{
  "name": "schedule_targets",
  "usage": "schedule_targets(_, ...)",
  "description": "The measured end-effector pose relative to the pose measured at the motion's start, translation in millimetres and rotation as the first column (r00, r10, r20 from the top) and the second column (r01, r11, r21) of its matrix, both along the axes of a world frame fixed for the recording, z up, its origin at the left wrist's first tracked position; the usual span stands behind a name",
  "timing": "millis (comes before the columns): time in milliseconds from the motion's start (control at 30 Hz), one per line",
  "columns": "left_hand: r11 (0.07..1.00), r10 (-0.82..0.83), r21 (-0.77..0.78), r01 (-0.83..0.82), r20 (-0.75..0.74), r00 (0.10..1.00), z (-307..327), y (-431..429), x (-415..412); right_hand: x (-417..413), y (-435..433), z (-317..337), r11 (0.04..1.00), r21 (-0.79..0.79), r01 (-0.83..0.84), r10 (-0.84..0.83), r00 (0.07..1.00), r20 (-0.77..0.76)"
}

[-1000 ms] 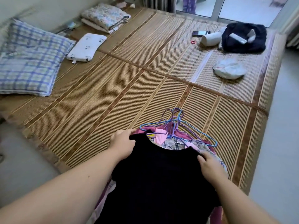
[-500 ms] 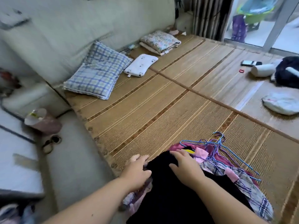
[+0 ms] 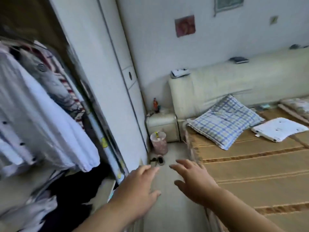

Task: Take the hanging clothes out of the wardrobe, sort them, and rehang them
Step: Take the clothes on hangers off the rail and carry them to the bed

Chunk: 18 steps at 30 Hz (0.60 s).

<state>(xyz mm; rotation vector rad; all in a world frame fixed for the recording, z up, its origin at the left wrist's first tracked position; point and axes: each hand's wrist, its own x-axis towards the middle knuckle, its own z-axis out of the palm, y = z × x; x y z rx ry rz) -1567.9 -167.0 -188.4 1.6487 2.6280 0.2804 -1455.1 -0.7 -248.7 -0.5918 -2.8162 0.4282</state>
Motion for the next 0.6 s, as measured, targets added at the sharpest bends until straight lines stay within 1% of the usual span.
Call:
schedule_targets(67, 0.989, 0.113, 0.102, -0.106, -0.065, 0.991, 38.1, -45.7, -32.4, -54.8, -31.9, 26.6, 0.995, 0.041, -0.094, 0.096, 0.994, -0.045)
schedule_targets(133, 0.958, 0.230, 0.208, -0.196, -0.157, 0.960, 74.6, -83.5, -55.3, -101.1, -61.6, 54.6, 0.982, 0.063, -0.178, 0.183, 0.978, -0.097)
schedule_targets(200, 0.910, 0.349, 0.318, -0.266, -0.241, 0.906, 110.7, -117.7, -74.6, -143.5, -91.6, 85.4, 0.962, 0.095, -0.257, 0.268, 0.952, -0.145)
schedule_targets(300, 0.842, 0.477, 0.431, -0.324, -0.316, 0.820, 160.3, -152.7, -93.8, -191.8, -127.7, 134.6, 0.923, 0.145, -0.357, 0.382, 0.898, -0.218)
schedule_targets(400, 0.769, 0.590, 0.545, -0.335, -0.403, 0.700, 200.4, -178.8, -103.4, -230.6, -152.0, 182.3, 0.878, 0.206, -0.432, 0.477, 0.826, -0.301)
schedule_targets(467, 0.728, 0.643, 0.611, -0.311, -0.452, 0.618, 222.7, -191.7, -104.2, -251.1, -162.6, 212.7, 0.842, 0.242, -0.483, 0.540, 0.768, -0.345)
schedule_targets(533, 0.716, 0.666, 0.657, -0.238, -0.540, 0.515, 241.7, -200.1, -105.8, -270.8, -170.5, 242.3, 0.805, 0.272, -0.527, 0.594, 0.709, -0.381)
schedule_targets(600, 0.721, 0.671, 0.668, -0.186, -0.605, 0.428, 259.4, -203.1, -109.4, -288.9, -175.9, 270.8, 0.777, 0.291, -0.559, 0.628, 0.653, -0.423)
